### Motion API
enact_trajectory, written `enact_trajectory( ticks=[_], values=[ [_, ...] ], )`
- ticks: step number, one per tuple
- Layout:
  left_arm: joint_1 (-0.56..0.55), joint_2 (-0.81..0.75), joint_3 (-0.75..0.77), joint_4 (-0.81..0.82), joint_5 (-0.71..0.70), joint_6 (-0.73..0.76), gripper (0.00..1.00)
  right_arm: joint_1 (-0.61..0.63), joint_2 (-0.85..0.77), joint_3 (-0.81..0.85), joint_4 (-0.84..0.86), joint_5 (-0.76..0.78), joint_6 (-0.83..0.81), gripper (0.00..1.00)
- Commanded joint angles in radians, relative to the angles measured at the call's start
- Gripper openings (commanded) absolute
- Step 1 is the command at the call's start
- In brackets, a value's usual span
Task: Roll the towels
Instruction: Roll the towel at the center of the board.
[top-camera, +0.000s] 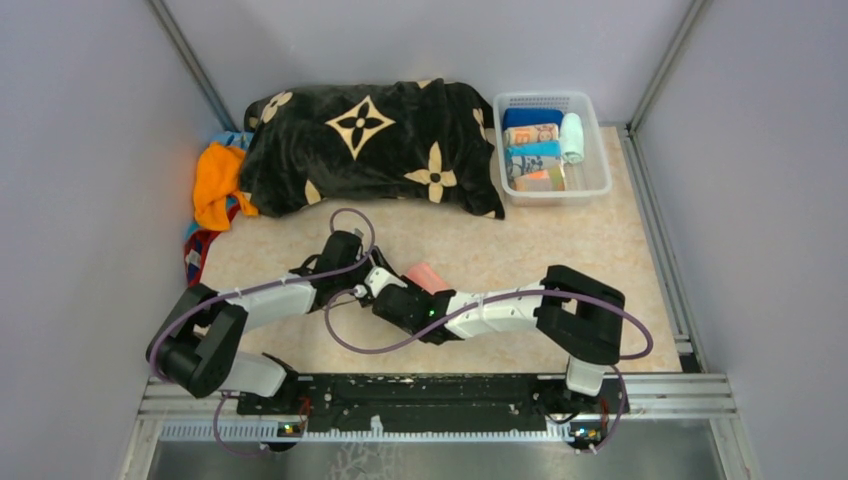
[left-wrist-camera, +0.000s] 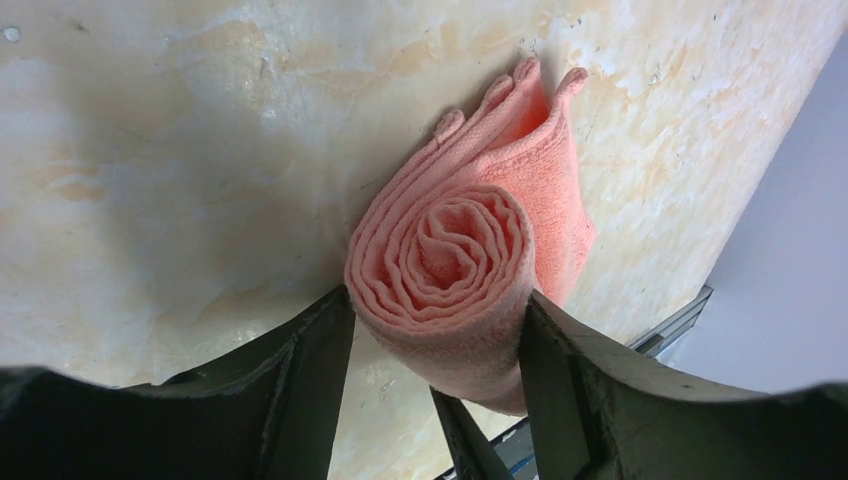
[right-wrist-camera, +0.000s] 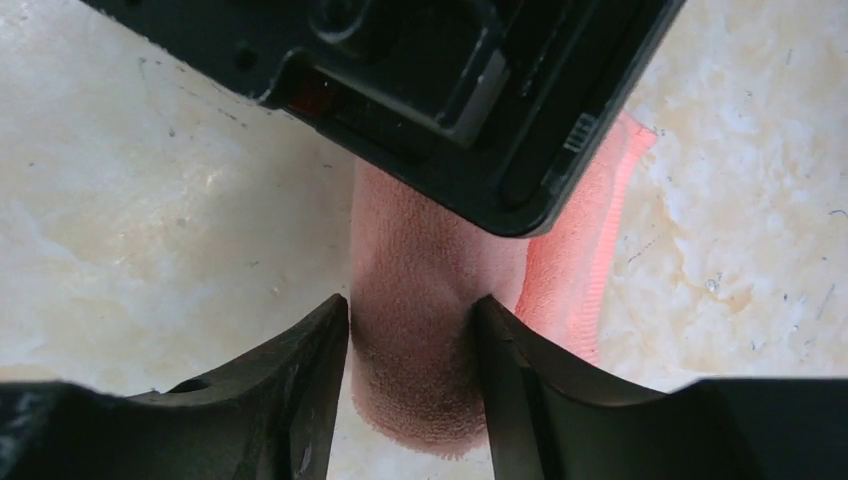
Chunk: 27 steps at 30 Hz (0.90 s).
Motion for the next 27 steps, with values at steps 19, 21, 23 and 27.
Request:
enact_trajectory(
  ticks=[19,21,23,27],
  values=[
    [0.010,-0.322,-0.069,-0.138,-0.017,-0.012,0.88,-0.461,-0.128,-0.271,0.382,-1.113,0.265,0.19],
    [0.009,-0.307,-0.083,-0.090,0.019,-0.027,0.88,-0.500,-0.106,-0.289,0.441,-1.194,0.309,0.19],
    [0.009,-0.276,-0.087,-0.035,0.048,-0.041,0.87,-0.528,-0.053,-0.298,0.480,-1.245,0.344,0.19],
    [0.008,-0.177,-0.065,0.083,0.092,-0.050,0.85,-0.581,0.039,-0.322,0.573,-1.330,0.410,0.19]
  ],
)
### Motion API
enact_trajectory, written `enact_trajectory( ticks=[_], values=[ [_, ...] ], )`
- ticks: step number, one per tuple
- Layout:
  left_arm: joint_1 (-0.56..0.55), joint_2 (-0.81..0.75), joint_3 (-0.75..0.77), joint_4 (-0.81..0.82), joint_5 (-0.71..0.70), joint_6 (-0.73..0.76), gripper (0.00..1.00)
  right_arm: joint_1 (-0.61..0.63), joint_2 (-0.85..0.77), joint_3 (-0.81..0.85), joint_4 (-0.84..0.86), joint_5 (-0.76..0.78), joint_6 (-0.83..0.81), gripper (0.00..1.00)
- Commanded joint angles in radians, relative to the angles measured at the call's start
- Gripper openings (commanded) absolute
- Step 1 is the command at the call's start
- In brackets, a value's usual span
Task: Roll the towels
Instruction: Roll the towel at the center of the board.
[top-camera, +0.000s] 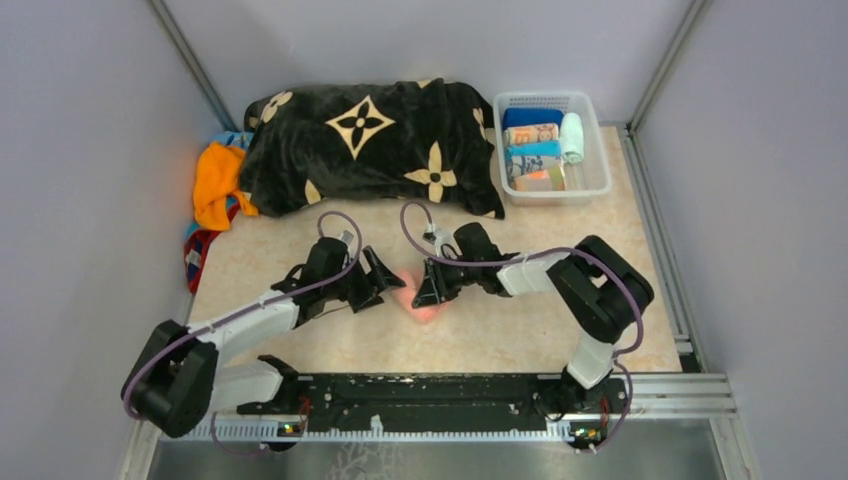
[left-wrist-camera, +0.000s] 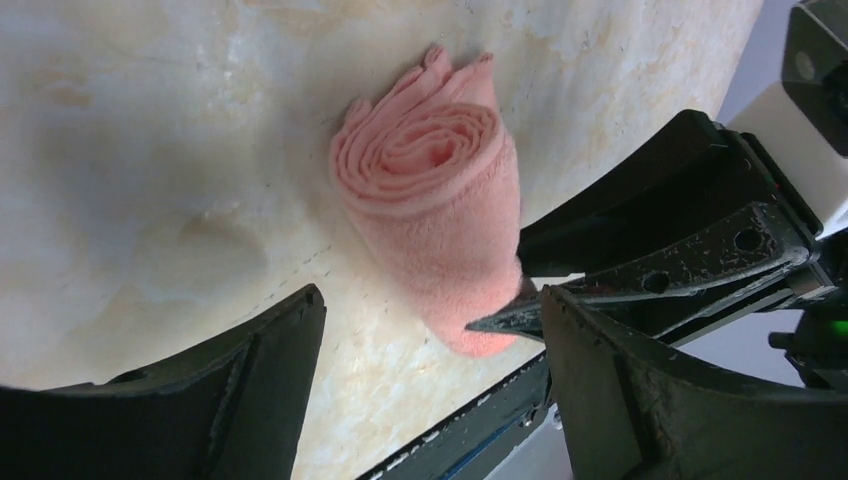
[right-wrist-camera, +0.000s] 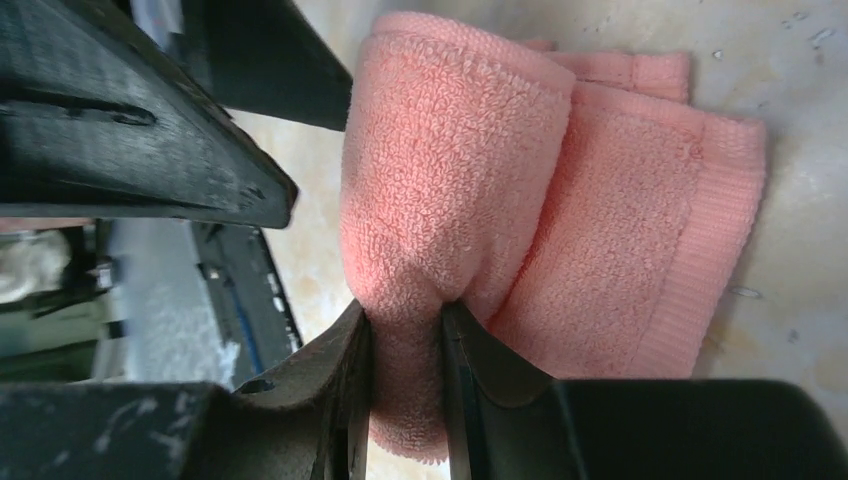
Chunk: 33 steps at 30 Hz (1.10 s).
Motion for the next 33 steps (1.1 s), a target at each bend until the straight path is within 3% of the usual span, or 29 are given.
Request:
enact_trajectory(
  ticks=[1,8,12,17,21,26,33],
  values=[
    [0.001,0.100,0.024,0.165,0.073,-0.022,0.84,-0.043,0.106,-0.052,0.127,-0.208,0.125,0.19],
    [0.000,0.243,0.075,0.210,0.110,-0.008,0.75,-0.109,0.203,-0.111,0.303,-0.266,0.252,0.19],
    [-0.004,0.305,0.077,0.229,0.112,-0.007,0.67,-0.110,0.210,-0.116,0.290,-0.240,0.256,0.20],
    [-0.016,0.386,0.083,0.232,0.103,-0.003,0.56,-0.107,0.106,-0.111,0.171,-0.147,0.199,0.34],
    [-0.021,0.427,0.090,0.206,0.092,-0.003,0.51,-0.065,-0.087,-0.054,-0.079,0.058,0.072,0.45],
    [-0.032,0.442,0.136,0.090,0.037,0.018,0.50,0.071,-0.240,0.053,-0.370,0.438,-0.063,0.54],
    [-0.047,0.425,0.163,-0.004,-0.025,0.021,0.53,0.344,-0.278,0.207,-0.523,0.969,-0.192,0.60]
  ],
)
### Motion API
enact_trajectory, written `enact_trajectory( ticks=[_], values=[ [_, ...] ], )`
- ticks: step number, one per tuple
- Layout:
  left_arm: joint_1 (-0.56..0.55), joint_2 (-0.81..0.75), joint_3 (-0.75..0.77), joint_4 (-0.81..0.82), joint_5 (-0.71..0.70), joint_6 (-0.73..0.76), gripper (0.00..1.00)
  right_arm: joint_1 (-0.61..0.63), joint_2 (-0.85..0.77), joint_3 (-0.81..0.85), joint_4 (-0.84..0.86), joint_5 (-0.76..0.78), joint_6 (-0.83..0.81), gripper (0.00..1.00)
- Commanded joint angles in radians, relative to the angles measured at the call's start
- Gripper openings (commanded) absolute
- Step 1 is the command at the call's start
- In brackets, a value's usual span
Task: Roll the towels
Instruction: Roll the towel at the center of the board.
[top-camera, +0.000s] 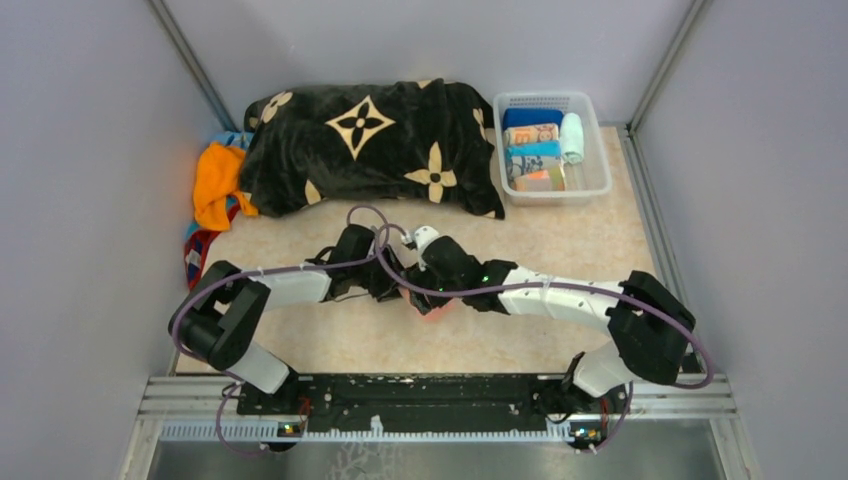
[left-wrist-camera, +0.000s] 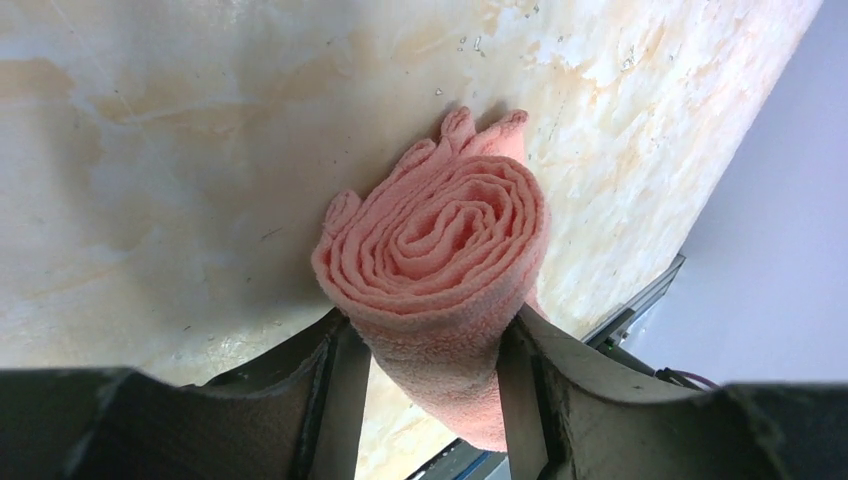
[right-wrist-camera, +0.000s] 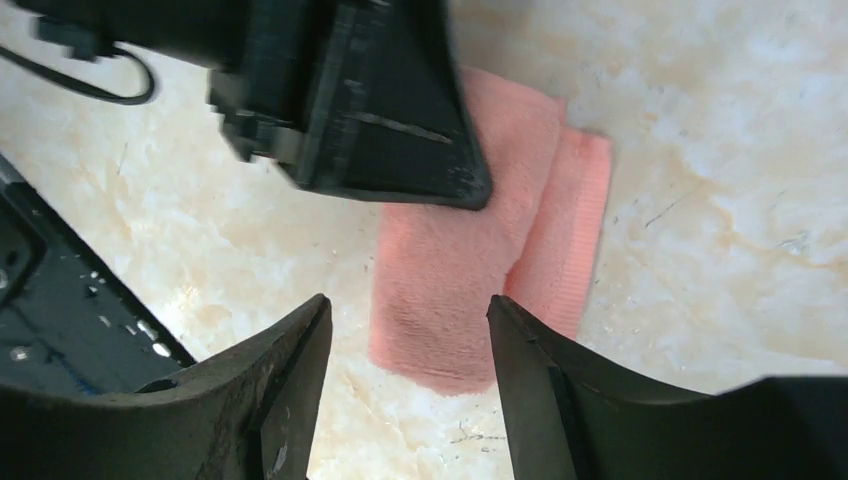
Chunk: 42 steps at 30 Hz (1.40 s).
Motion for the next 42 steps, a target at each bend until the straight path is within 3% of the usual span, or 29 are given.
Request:
enact_trajectory(
  ticks=[1,7,16,20,26,33,39,42],
  values=[
    [-0.015,0.015,0.000,-0.142,-0.101,0.029,0.53,0.159,-0.012,0.116,-0.130,0.428,-0.128,0.60],
    [-0.024,0.016,0.004,-0.144,-0.105,0.022,0.54,0.276,0.144,0.221,-0.164,0.565,-0.187,0.60],
    [-0.026,0.005,0.008,-0.146,-0.107,0.019,0.55,0.291,0.292,0.183,-0.155,0.603,-0.206,0.58],
    [-0.026,-0.003,0.015,-0.155,-0.104,0.021,0.58,0.290,0.310,0.152,-0.150,0.577,-0.214,0.49],
    [-0.025,-0.077,0.002,-0.151,-0.114,0.026,0.69,0.207,0.261,0.091,-0.113,0.335,-0.187,0.31],
    [-0.025,-0.133,-0.026,-0.107,-0.092,0.010,0.75,0.047,0.120,-0.047,0.061,-0.084,-0.123,0.31],
    [-0.025,-0.085,-0.016,-0.054,-0.061,0.005,0.74,-0.046,0.106,-0.114,0.160,-0.276,-0.078,0.31],
    [-0.026,-0.035,-0.003,-0.043,-0.049,0.008,0.68,-0.088,0.113,-0.139,0.195,-0.308,-0.051,0.31]
  ],
)
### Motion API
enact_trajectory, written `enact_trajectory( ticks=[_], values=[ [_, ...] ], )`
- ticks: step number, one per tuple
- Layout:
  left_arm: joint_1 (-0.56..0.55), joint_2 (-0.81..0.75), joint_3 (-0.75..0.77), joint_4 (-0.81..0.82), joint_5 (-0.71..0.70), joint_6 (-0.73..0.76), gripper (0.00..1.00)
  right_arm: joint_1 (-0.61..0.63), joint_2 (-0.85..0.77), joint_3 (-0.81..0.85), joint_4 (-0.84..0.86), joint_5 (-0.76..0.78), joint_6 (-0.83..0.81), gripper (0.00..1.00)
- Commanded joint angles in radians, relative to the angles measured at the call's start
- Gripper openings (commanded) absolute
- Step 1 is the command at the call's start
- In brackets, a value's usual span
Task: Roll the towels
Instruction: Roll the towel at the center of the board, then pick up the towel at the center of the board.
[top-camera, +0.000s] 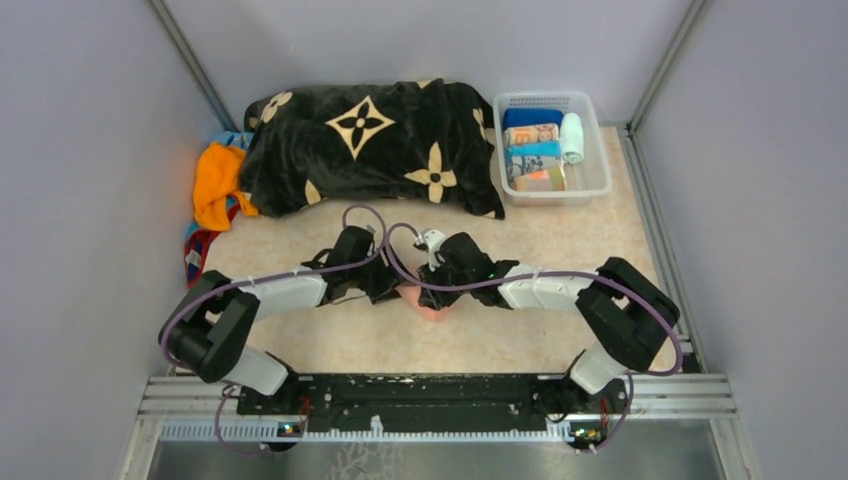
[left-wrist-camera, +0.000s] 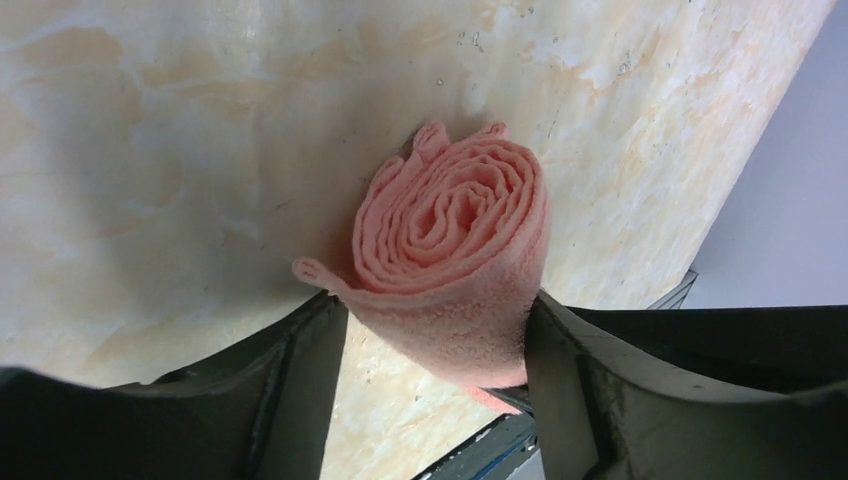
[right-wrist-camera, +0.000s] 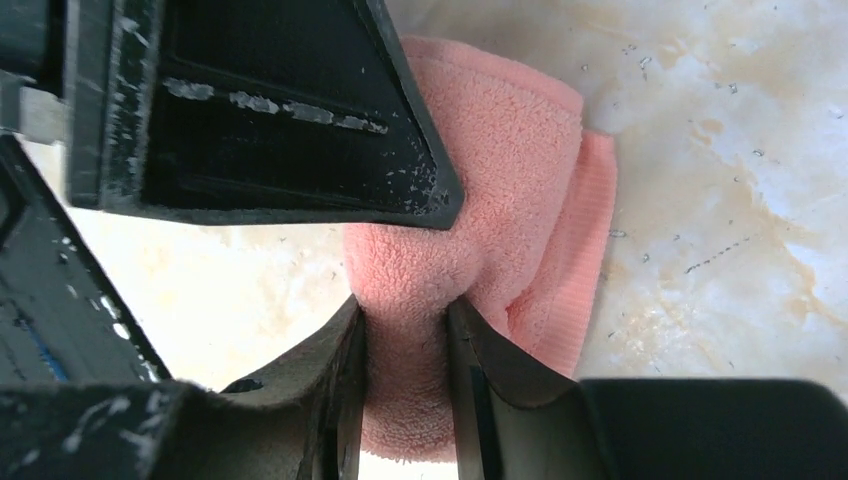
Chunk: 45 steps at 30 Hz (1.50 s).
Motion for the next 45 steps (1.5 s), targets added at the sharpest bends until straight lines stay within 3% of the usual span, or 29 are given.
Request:
enact_trajectory(
  ticks=[1,4,8,13,30,34,38,43,45],
  values=[
    [-0.004,0.076,0.013,0.028,0.031,0.008,0.64,-0.032,0.011,-0.048,-0.021,-0.140,0.061,0.32],
    [-0.005,0.125,0.013,0.031,0.037,0.004,0.54,-0.023,0.007,-0.017,-0.083,-0.054,0.040,0.38],
    [-0.005,0.155,-0.002,0.039,0.038,-0.001,0.46,0.057,-0.014,0.058,-0.197,0.181,-0.016,0.50],
    [-0.005,0.153,-0.018,0.035,0.026,-0.001,0.45,0.128,0.000,0.130,-0.260,0.374,-0.053,0.56],
    [-0.014,0.156,-0.042,0.071,0.015,-0.031,0.47,0.187,0.250,0.253,-0.303,0.456,-0.014,0.62],
    [-0.017,0.162,-0.055,0.101,0.015,-0.035,0.48,0.187,0.260,0.240,-0.314,0.459,-0.009,0.58],
    [-0.015,0.159,-0.057,0.127,0.013,-0.030,0.51,0.188,0.273,0.243,-0.347,0.462,-0.006,0.45],
    [0.027,0.098,0.004,0.059,-0.020,0.019,0.61,0.189,0.222,0.220,-0.381,0.500,-0.007,0.25],
    [0.057,0.070,0.033,0.027,-0.035,0.040,0.65,0.188,0.190,0.206,-0.387,0.508,-0.008,0.21]
  ],
)
